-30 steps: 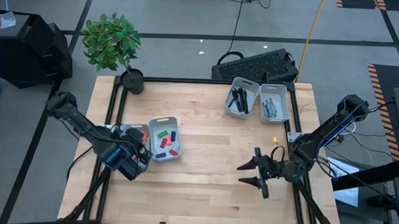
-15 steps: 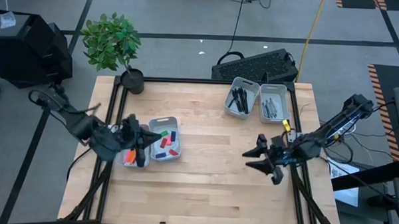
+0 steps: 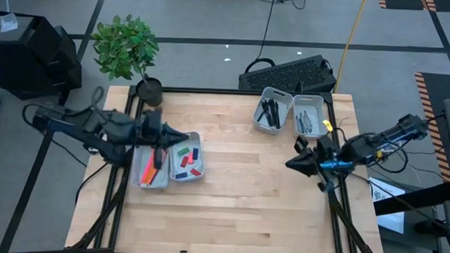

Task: Sort crayons/erasers/pens/pencils in bins
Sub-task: Return to Home Position

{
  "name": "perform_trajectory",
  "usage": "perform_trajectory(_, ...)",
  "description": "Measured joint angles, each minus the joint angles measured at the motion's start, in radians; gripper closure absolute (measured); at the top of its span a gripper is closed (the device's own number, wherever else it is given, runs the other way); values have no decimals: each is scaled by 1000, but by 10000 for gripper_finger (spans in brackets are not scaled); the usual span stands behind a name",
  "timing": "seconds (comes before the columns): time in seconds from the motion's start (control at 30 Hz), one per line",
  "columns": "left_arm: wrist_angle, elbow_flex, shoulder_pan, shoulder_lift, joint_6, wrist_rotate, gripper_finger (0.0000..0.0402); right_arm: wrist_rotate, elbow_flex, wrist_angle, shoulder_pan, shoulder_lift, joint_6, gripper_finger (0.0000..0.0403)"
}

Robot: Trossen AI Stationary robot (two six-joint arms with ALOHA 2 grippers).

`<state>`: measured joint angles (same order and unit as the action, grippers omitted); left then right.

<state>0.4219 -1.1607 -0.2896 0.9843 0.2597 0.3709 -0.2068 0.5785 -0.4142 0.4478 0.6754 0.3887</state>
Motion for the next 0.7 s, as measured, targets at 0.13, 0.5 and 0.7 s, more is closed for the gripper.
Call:
perform_trajectory(0.13,88,3,91,-89,-5,-35,401,81,0,109,-138,0,74,401)
perform_trajectory(0.5,-56,243,287,-364,-47,-253,401,393,0,127,-431,-25,134,402)
perform_trajectory(0.7,-41,318,359,-413,-99,-371,401,392,0,152,-456,-40,63,399)
